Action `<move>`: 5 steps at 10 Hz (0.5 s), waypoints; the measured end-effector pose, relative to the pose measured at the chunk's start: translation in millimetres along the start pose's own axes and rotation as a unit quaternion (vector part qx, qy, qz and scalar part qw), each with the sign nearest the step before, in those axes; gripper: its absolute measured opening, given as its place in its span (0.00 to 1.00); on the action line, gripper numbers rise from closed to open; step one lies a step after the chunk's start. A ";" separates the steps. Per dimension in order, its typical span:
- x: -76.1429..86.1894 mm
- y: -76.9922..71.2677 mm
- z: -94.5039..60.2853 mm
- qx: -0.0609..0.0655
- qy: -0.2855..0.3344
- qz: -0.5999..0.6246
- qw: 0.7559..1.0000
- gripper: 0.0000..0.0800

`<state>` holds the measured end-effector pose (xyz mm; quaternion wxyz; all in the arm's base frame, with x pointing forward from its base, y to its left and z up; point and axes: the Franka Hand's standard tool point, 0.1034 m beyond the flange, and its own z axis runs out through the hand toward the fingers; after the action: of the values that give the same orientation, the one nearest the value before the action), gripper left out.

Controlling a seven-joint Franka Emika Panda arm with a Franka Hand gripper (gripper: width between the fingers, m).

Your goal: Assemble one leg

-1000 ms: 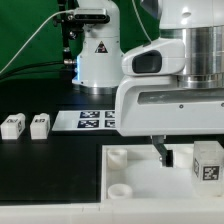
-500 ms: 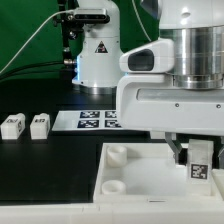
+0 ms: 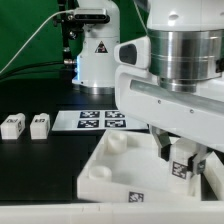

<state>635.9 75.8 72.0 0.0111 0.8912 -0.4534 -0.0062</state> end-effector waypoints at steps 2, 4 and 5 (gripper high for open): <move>5.3 4.7 -0.3 -0.008 0.008 0.011 1.000 0.38; 5.5 4.9 -0.3 -0.008 0.008 0.009 1.000 0.38; 5.5 5.0 0.1 -0.008 0.008 0.009 1.000 0.47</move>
Offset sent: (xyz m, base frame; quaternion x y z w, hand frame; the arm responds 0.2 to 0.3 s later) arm 0.0000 0.0000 0.0000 0.0000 0.0000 0.0000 1.0000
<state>635.1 68.4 72.0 0.0218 0.8869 -0.4614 -0.0026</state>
